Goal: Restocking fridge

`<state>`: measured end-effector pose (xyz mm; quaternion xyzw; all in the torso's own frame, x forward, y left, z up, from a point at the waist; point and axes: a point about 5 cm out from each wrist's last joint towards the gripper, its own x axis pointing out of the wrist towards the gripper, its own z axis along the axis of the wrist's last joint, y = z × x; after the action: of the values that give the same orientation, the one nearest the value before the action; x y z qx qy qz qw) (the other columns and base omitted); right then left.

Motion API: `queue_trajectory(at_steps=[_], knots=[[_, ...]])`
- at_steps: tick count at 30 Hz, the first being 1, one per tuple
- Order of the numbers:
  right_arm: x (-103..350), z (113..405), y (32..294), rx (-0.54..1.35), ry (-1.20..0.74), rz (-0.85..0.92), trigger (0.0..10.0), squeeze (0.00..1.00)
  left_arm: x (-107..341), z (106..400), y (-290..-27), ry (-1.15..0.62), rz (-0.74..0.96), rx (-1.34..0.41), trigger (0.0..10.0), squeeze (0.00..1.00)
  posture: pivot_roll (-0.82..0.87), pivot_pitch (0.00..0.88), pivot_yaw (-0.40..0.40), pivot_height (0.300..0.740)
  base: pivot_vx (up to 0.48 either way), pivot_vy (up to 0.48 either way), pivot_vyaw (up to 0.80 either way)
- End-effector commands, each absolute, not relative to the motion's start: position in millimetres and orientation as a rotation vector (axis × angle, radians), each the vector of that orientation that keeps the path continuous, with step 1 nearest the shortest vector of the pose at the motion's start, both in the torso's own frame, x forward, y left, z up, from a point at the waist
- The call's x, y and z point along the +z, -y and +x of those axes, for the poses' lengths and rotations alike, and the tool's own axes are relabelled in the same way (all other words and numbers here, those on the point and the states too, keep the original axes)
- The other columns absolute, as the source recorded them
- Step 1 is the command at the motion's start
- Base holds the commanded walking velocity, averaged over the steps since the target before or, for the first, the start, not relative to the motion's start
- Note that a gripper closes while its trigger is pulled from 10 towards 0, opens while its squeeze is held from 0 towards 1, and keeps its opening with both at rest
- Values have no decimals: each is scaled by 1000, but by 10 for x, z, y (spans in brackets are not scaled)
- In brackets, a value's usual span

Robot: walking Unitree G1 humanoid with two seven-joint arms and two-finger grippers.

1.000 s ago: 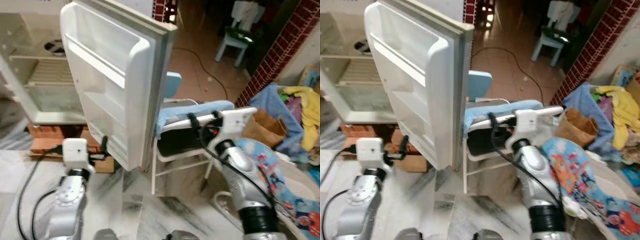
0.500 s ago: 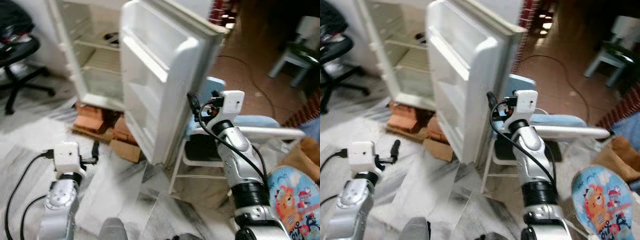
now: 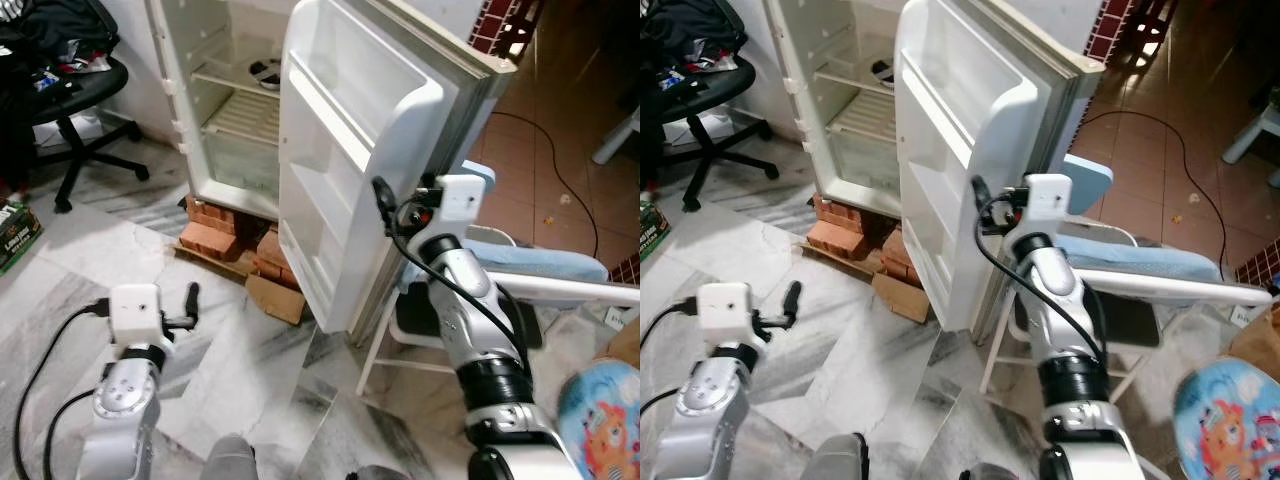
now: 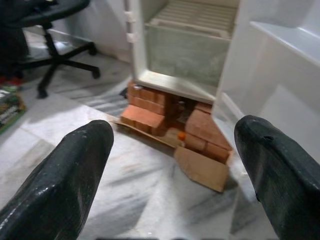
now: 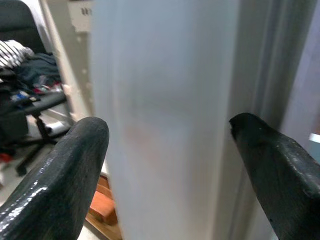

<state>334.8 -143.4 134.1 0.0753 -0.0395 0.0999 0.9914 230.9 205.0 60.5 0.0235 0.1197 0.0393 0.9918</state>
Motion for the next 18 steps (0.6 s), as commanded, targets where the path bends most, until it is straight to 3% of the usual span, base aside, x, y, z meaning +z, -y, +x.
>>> queue_trajectory(at_steps=[1,2,3,4,18], knots=[[1297,3339,1454,194,65,161,10000,0,597,2304,-2077,-254,59,84,10000,0,87,36,-108,740,0,0,0],[1264,3329,1467,207,47,177,10000,0,595,2306,-2076,-256,58,83,10000,0,87,36,-108,740,0,0,0],[1238,3321,1476,216,34,177,10000,373,594,2307,-2076,-257,58,82,10000,0,87,36,-108,740,0,0,0],[1215,3308,1490,224,25,179,10000,1000,593,2308,-2076,-258,59,81,10000,0,89,36,-109,740,0,0,0],[1088,3405,1780,74,-69,33,10000,1000,589,2318,-2070,-268,70,72,10000,0,99,39,-105,740,0,0,0]])
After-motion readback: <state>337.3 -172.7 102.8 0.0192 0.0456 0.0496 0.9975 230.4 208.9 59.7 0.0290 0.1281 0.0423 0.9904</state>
